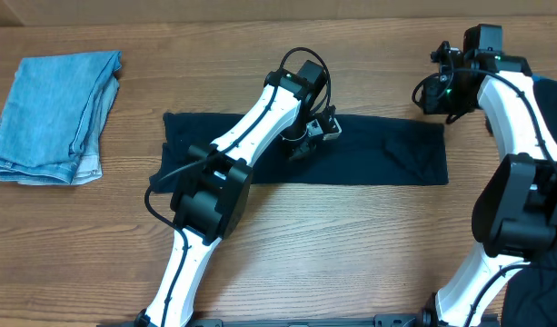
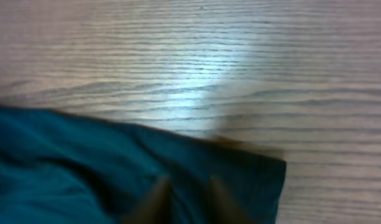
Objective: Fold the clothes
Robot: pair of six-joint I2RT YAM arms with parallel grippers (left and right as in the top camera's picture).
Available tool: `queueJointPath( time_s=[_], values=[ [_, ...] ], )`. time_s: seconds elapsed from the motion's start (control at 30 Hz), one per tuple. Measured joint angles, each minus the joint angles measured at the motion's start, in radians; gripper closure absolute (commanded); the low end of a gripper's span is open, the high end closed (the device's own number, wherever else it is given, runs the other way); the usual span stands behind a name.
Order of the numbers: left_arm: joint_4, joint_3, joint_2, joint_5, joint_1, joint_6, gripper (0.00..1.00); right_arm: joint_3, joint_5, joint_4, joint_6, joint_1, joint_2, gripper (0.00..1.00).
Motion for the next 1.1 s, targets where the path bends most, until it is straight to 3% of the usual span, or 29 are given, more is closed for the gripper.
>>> queueJointPath(
  time_s=[0.13, 0.43, 0.63, 1.1],
  values=[
    [0.003, 0.000, 0.000, 0.000, 0.000, -0.001, 0.74, -0.115, 0.026, 0.084, 0.006, 0.000, 0.000, 0.96],
    [0.007, 0.000, 0.000, 0.000, 0.000, -0.021, 0.79, -0.271, 0.109, 0.247, 0.072, 0.000, 0.000, 0.96],
    [0.007, 0.000, 0.000, -0.004, 0.000, -0.028, 0.96, -0.302, 0.113, 0.296, 0.078, 0.000, 0.001, 0.96],
    [-0.167, 0.092, 0.000, -0.098, 0.000, -0.076, 0.96, -0.303, 0.113, 0.312, 0.078, 0.000, 0.017, 0.95]
  ],
)
